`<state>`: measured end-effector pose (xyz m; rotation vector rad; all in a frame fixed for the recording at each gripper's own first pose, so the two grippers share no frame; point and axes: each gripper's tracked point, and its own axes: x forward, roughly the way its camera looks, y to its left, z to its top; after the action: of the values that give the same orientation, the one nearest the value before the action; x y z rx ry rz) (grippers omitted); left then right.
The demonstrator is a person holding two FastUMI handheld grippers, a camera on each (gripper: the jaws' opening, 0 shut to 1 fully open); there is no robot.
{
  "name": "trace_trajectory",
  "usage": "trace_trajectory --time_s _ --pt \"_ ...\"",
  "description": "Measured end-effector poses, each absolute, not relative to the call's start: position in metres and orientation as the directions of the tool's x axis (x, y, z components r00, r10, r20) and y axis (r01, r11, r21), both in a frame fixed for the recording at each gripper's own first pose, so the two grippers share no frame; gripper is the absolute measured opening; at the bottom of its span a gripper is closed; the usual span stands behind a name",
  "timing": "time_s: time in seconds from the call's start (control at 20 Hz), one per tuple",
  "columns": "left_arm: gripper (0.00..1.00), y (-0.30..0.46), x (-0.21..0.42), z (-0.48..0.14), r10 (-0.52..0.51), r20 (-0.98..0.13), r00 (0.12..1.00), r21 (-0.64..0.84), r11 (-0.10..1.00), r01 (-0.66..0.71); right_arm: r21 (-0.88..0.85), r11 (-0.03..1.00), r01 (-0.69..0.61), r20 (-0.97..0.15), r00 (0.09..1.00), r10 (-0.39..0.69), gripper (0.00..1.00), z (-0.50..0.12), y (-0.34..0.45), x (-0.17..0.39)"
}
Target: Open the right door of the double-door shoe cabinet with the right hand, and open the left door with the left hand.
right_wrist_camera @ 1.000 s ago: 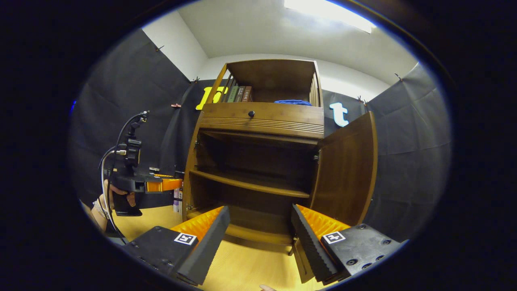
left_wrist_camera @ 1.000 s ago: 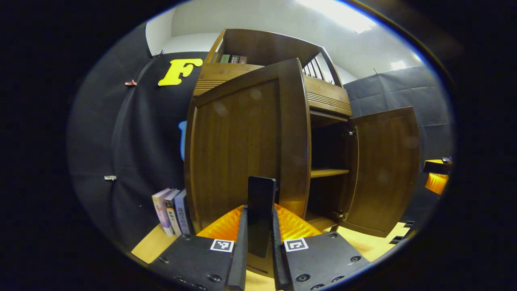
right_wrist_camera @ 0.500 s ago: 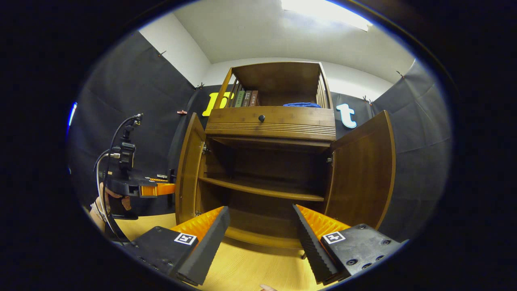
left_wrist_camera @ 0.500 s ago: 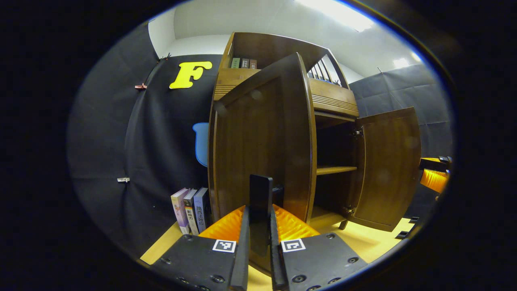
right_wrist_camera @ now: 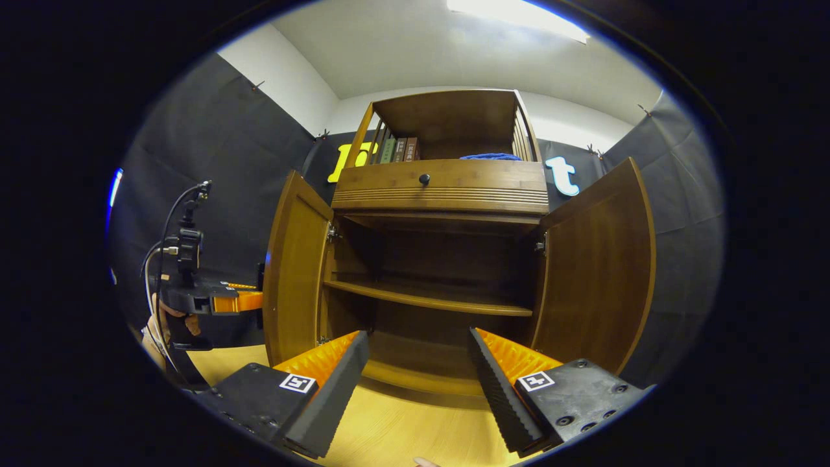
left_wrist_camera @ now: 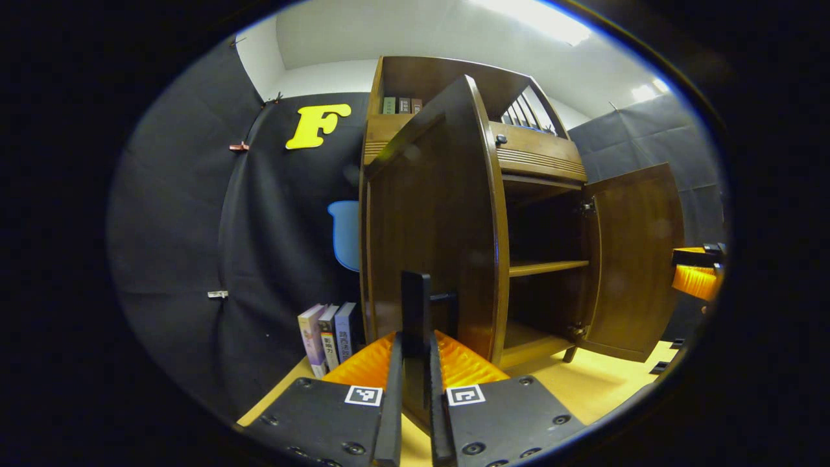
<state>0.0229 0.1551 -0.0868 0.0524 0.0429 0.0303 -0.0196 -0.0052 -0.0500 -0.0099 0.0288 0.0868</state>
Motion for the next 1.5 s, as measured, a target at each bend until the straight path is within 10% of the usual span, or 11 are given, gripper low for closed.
trace_trajectory --time_s 0.4,0.8,0.95,1.3,1.5 --pt "0.14 0.221 -0.011 -0.075 0.239 -0.018 0.971 0.065 0.969 -0.237 -0.015 0.994 -0.108 -0.028 0.994 0.108 0.97 -0.051 0.008 -0.012" --pt "0.14 0.144 -0.09 -0.013 0.126 0.113 0.985 0.039 0.991 -0.131 -0.012 0.997 -0.081 -0.011 0.997 0.081 0.97 -0.047 0.014 -0.011" --pt "0.24 0.091 -0.082 -0.02 0.034 0.079 0.996 0.079 0.996 -0.04 -0.014 1.0 -0.016 -0.044 0.999 0.015 0.97 -0.053 0.007 -0.012" --pt "0.93 0.069 -0.055 0.0 0.082 0.086 0.993 0.074 0.993 -0.088 -0.014 0.999 0.041 -0.055 0.998 -0.042 0.98 -0.035 -0.006 -0.022" --pt "0.96 0.045 -0.044 0.006 0.042 0.093 0.995 0.047 0.998 -0.046 -0.042 0.996 0.077 -0.026 0.997 -0.078 0.98 -0.015 -0.014 -0.023"
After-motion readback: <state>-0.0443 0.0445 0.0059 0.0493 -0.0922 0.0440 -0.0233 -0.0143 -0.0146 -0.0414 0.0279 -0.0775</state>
